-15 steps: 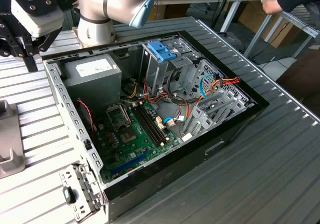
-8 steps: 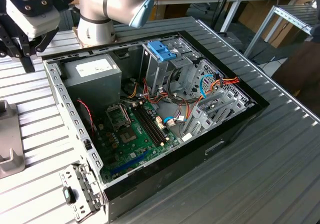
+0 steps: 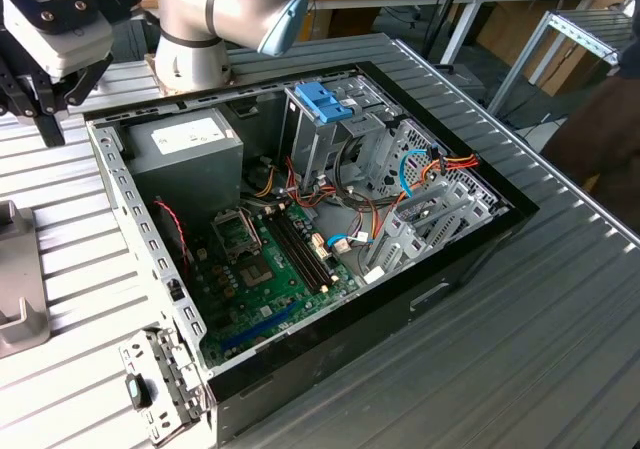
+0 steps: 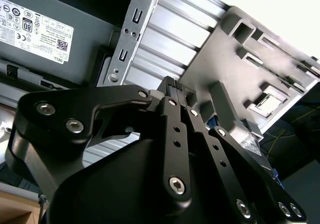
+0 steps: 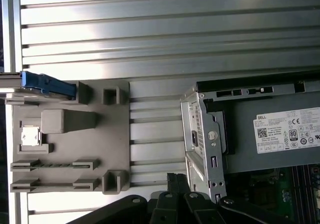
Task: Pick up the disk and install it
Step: 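Reach for the disk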
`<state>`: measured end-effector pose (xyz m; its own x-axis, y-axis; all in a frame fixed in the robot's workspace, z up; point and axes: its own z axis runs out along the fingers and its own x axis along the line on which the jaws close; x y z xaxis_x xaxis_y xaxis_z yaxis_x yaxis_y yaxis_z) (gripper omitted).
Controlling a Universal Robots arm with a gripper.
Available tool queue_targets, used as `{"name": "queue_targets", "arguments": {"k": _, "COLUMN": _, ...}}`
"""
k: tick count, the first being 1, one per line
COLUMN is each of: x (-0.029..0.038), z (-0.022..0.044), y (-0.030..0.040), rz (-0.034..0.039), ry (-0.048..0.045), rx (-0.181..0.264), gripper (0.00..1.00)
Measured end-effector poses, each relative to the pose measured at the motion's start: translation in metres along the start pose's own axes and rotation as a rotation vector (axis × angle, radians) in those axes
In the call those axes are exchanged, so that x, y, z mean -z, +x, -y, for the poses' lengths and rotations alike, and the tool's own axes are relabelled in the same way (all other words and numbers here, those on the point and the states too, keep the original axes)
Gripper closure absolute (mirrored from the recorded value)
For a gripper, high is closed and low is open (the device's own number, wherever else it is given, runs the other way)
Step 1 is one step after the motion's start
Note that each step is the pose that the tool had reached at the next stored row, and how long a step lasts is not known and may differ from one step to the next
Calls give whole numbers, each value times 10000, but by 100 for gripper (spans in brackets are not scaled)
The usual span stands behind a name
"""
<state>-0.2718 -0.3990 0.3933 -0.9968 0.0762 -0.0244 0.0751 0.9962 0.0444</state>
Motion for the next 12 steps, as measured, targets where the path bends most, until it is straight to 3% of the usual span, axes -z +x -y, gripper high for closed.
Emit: {"name": "queue_targets", "arguments": {"k": 12, "x": 2, "z": 5, "y": 64, "rz": 0, "ry": 0, "rx": 0, "gripper": 90}}
